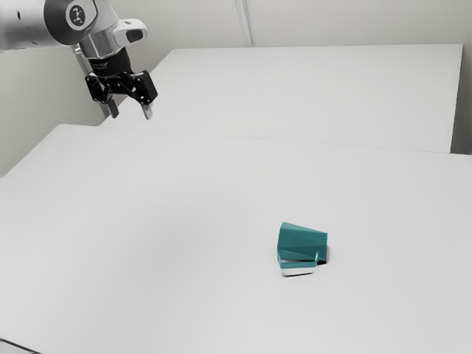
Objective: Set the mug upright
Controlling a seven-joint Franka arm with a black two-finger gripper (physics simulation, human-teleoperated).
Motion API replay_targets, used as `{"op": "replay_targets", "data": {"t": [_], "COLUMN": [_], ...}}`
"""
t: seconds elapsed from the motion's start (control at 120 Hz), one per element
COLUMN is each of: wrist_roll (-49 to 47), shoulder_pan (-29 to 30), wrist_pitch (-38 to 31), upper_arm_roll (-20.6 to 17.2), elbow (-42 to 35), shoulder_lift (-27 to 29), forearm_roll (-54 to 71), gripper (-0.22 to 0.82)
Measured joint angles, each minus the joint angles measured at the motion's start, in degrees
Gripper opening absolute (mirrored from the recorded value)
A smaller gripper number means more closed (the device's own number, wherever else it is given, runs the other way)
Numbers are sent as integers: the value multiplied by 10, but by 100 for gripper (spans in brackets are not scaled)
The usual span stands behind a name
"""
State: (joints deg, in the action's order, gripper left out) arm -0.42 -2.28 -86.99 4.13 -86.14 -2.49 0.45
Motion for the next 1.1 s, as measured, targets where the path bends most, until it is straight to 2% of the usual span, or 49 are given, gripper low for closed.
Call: {"op": "replay_targets", "data": {"t": [0.267,0.742,1.1], "wrist_roll": [6,131,257], "shoulder_pan": [-1,-2,12], "wrist_pitch": [-13,-221,-328], "upper_arm_roll": [-2,-3,-26], "elbow": [-17,-200,-307], "shoulder_lift": [2,12,27], "forearm_roll": [-18,-269,-424], "gripper": [58,58,58]}}
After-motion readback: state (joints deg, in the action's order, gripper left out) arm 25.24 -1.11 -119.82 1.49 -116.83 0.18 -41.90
